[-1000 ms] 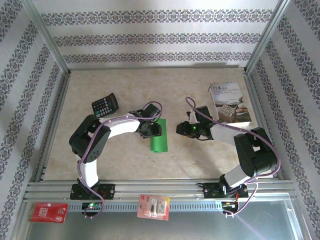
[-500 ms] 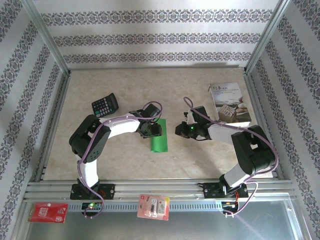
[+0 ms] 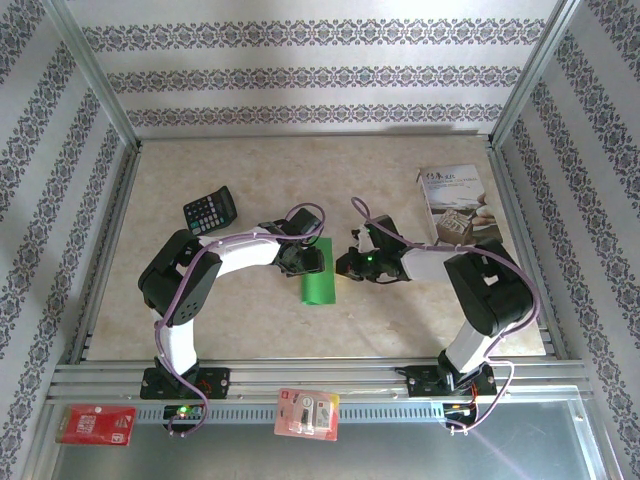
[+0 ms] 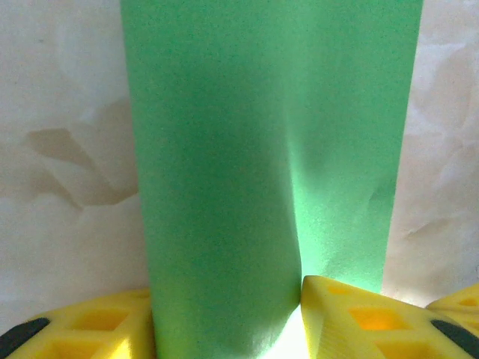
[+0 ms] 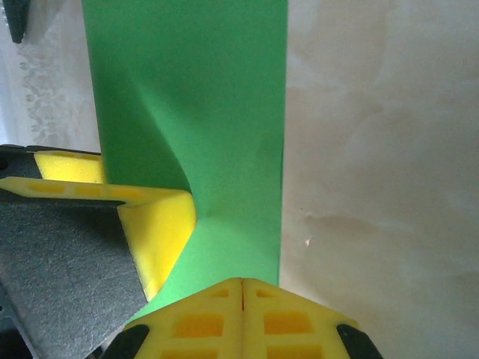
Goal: Fold a paper plane with a square sheet of paper (pick it up from the middle)
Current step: Hold the square sheet of paper at the center of the table.
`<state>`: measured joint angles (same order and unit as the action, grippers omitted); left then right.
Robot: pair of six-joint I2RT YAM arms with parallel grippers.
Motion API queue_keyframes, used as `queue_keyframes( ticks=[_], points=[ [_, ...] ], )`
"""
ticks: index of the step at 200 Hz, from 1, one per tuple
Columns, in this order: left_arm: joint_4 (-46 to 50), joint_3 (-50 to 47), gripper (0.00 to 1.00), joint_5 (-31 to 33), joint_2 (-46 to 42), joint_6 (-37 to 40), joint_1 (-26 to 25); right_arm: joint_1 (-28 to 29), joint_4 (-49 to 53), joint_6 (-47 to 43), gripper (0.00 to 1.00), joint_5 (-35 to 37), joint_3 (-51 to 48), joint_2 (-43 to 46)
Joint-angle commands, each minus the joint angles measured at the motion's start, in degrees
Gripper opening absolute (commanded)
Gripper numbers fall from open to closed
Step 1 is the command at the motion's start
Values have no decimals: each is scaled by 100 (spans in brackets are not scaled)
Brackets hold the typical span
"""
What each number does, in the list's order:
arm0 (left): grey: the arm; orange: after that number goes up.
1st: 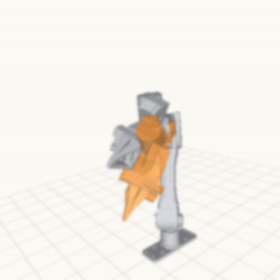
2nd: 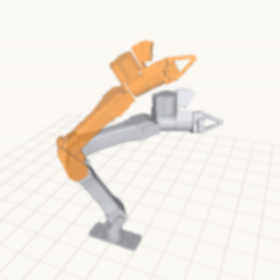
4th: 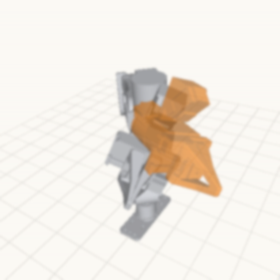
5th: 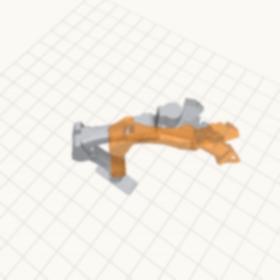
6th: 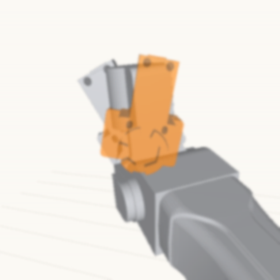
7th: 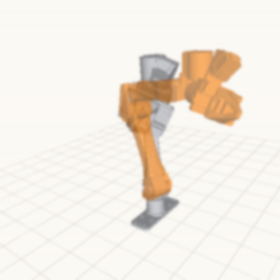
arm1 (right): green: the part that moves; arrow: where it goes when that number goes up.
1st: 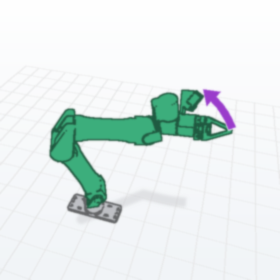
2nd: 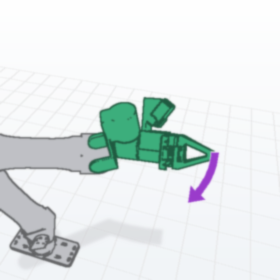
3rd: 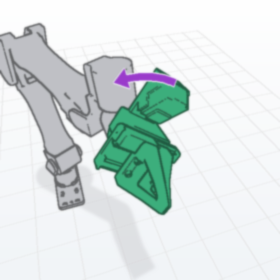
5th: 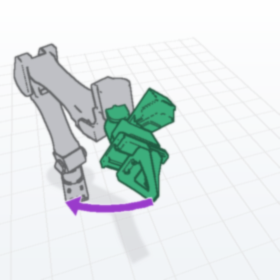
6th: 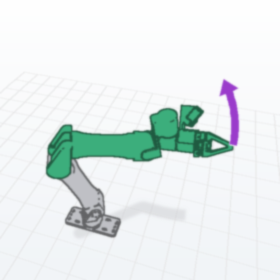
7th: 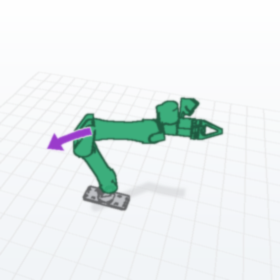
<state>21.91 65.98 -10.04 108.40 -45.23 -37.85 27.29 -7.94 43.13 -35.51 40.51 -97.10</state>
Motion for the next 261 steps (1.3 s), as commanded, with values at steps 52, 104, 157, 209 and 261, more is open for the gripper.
queue_keyframes(
  ticks=[52,104,157,209,261],
  points=[
    [-30,-378,48,1321,709,202,198,189,-345,246,0,-211,207,-283],
    [-29,-405,48,1330,697,200,199,211,-326,257,0,-237,303,-448],
    [-40,-426,48,1341,684,190,198,264,-163,218,0,-132,351,-623],
    [-49,-435,48,1347,674,183,194,327,435,70,0,460,305,-656],
    [-20,-388,48,1356,605,199,196,371,299,210,0,588,94,-926]
  ],
)
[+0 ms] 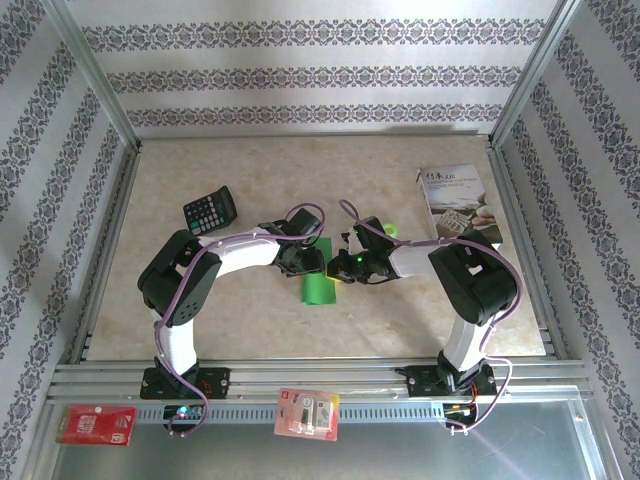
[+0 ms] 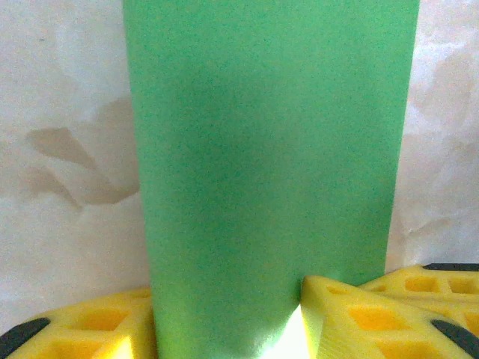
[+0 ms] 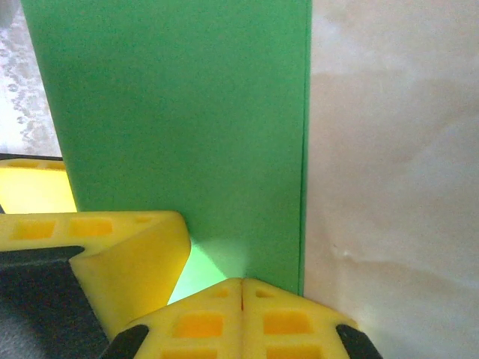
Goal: Fold a paper plane with a square sheet of paper (pick it up from the middle)
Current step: Hold the square sheet of paper at the center of the table.
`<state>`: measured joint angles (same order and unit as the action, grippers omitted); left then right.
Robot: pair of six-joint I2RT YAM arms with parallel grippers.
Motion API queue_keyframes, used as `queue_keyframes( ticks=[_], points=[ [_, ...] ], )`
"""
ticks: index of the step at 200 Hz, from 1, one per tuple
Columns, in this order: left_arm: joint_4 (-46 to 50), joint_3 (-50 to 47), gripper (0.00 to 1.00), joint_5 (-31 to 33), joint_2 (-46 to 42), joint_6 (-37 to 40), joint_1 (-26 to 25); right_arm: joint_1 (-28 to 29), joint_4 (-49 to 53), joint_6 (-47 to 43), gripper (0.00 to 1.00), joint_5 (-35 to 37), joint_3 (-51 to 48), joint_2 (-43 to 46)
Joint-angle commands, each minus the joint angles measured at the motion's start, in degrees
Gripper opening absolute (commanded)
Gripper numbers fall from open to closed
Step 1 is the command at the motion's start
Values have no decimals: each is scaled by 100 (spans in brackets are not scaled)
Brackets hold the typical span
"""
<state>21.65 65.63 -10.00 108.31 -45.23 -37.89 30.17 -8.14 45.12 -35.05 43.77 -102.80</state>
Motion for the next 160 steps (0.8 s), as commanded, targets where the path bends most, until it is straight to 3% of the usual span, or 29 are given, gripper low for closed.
queue_keyframes(
  ticks=[1,160],
  points=[
    [10,-355,48,1352,609,199,202,84,316,13,0,542,-234,-355],
    [459,-177,62,1772,-673,252,249,112,132,188,0,763,-483,-459]
  ],
)
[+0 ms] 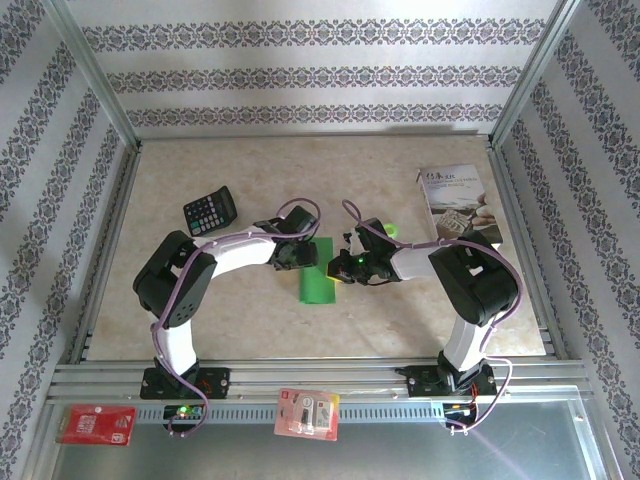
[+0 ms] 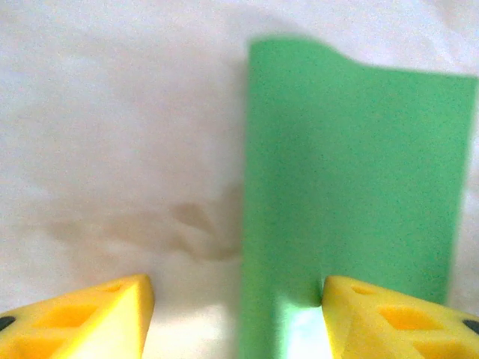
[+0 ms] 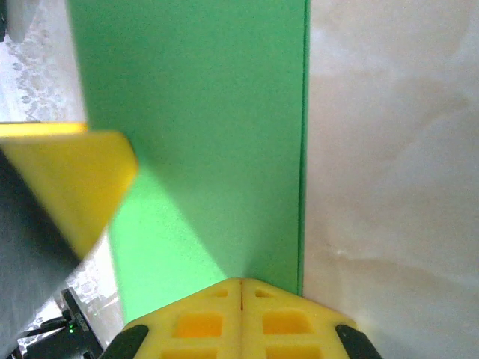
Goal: Fold a paper plane with a square sheet of paper (pick it up from the middle)
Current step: Hold the square sheet of paper at the center of the table.
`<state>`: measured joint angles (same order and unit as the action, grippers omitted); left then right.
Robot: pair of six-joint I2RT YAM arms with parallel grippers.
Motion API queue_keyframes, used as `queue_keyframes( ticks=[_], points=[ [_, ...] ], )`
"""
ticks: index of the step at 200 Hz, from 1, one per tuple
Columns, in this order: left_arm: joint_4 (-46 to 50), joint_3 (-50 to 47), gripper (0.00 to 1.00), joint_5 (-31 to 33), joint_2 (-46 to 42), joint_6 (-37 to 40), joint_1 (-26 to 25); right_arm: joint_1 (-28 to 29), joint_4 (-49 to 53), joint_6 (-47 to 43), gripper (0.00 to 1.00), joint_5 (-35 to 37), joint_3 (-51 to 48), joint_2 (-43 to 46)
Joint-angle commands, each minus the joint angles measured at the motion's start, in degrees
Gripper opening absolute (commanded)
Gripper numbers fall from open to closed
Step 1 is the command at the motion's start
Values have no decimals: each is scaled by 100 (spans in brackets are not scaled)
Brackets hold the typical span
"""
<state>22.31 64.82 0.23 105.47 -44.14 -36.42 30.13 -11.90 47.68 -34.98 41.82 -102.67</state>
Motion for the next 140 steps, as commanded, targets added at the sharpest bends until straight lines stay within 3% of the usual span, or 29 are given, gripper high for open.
queue_keyframes(
  ticks=[1,23,51,108,140],
  points=[
    [400,-99,62,754,-405,138,106,116,506,-67,0,760,-289,-468],
    [290,-176,61,554,-667,130,105,116,509,-67,0,756,-280,-482],
    [-378,-309,54,-464,-826,133,105,116,504,-75,0,774,-289,-486],
    [-1474,-421,35,-1926,-637,-75,74,116,510,-75,0,780,-284,-491],
    [-1812,-531,30,-2144,-503,-211,78,107,514,-81,0,782,-280,-499]
  ],
)
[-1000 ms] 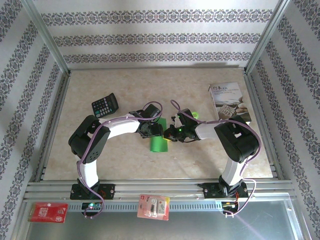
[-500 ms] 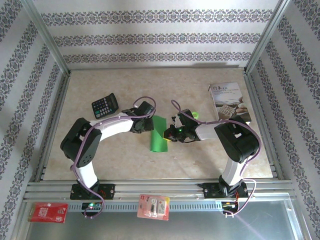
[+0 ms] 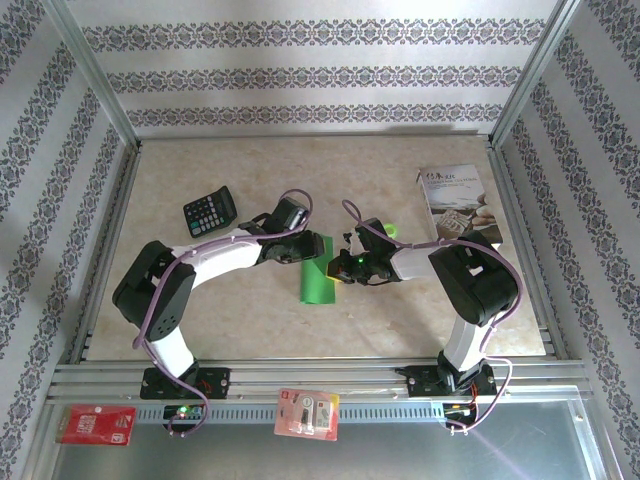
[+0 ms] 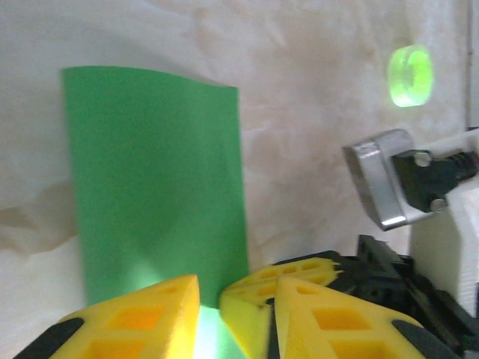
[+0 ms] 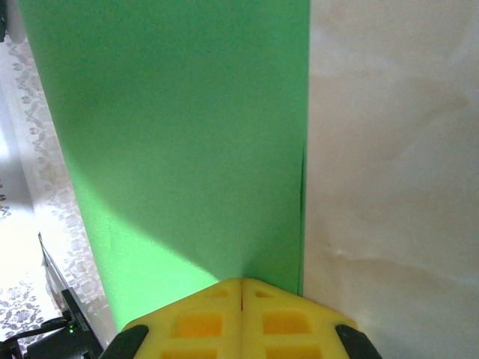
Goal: Fold a paper plane with a square sheet of paper (pick it up from the middle)
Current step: First fold the square sheet of paper in half at the center of the table.
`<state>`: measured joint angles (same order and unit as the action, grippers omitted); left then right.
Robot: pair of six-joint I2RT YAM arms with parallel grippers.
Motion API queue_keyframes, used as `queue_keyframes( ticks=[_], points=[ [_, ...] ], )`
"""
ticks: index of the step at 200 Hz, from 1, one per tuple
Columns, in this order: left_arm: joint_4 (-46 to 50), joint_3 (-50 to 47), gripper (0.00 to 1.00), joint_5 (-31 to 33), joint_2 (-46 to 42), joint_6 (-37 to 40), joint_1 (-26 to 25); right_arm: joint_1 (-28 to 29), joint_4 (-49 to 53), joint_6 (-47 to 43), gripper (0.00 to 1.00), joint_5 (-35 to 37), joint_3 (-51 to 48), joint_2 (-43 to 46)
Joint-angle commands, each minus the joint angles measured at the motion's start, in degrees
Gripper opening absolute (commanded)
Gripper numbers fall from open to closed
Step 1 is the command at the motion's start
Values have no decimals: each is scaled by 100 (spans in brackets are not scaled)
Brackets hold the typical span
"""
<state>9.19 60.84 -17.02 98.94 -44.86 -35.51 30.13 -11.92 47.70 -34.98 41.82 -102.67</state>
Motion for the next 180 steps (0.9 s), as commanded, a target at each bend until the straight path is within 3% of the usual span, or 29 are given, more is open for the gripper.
queue_keyframes(
  ticks=[1,180],
  points=[
    [-503,-134,30,-422,156,-138,-11,107,516,-85,0,782,-280,-499],
    [-248,-360,26,-92,798,-62,328,117,552,-43,0,818,-307,-611]
  ],
)
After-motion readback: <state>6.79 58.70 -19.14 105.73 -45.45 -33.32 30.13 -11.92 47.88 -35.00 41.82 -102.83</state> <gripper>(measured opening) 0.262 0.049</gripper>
